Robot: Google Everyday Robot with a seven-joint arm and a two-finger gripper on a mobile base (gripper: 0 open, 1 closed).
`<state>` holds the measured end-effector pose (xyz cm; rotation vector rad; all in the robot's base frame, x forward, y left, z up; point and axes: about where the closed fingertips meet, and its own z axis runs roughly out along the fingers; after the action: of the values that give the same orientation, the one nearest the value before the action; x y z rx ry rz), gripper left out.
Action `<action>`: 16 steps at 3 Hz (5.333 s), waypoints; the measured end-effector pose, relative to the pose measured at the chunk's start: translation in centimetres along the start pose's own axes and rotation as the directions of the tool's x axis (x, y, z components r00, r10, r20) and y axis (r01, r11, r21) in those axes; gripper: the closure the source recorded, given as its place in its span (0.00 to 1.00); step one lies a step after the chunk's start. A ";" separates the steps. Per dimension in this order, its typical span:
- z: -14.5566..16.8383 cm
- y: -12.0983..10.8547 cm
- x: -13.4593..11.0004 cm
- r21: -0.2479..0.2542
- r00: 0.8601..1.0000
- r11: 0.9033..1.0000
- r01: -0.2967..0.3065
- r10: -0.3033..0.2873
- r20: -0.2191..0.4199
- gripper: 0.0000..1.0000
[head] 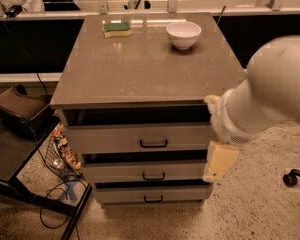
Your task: Open top drawer
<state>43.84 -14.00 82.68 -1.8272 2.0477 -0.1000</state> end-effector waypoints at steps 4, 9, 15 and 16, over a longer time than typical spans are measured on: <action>11.6 1.2 -1.5 0.103 0.998 0.993 0.054 -0.049 -0.050 0.00; 21.6 3.2 -5.7 0.019 0.969 0.973 0.232 -0.229 -0.094 0.00; 25.2 4.5 -7.5 -0.037 0.946 0.954 0.299 -0.301 -0.118 1.00; 22.6 7.0 -6.3 -0.033 0.950 0.963 0.268 -0.269 -0.160 1.00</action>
Offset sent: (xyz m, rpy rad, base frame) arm 0.0396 0.0507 -0.1390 0.0046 -0.1010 0.0190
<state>45.22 -2.29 61.24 -2.1602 1.8912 -0.3239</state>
